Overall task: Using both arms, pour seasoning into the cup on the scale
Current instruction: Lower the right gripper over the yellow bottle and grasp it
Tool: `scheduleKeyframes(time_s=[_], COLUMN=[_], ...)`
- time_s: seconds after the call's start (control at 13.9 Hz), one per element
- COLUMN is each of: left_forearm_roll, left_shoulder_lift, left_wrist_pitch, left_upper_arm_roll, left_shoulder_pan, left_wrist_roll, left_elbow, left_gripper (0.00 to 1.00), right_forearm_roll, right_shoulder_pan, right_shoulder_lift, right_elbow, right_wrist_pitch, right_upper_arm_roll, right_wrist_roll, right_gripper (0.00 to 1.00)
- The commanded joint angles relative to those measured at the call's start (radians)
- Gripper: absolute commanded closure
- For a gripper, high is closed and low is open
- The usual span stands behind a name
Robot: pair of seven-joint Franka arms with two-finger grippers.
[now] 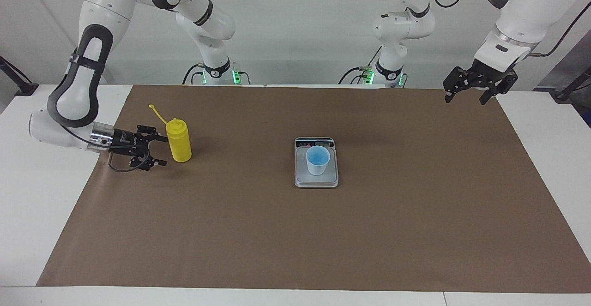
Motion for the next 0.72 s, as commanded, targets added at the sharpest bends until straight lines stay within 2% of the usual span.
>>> scheduleKeyframes(time_s=[0.0,0.65], left_forearm_roll=[0.008,0.008], left_shoulder_lift=[-0.018,-0.027], left_wrist_pitch=[0.028,0.036], left_upper_arm_roll=[-0.006,-0.006], left_shoulder_pan=[0.010,0.010], left_wrist_roll=[0.005,0.001], left_elbow=[-0.034,-0.054], left_gripper=[0.00,0.00], right_forearm_roll=[0.031,0.039], right_shoulder_pan=[-0.004,-0.008], right_shoulder_lift=[-0.050,-0.059], right_elbow=[-0.081,-0.101], right_wrist_pitch=[0.031,0.028], right_upper_arm_roll=[0.008,0.005], right_wrist_roll=[-0.019,-0.028], right_gripper=[0.00,0.00])
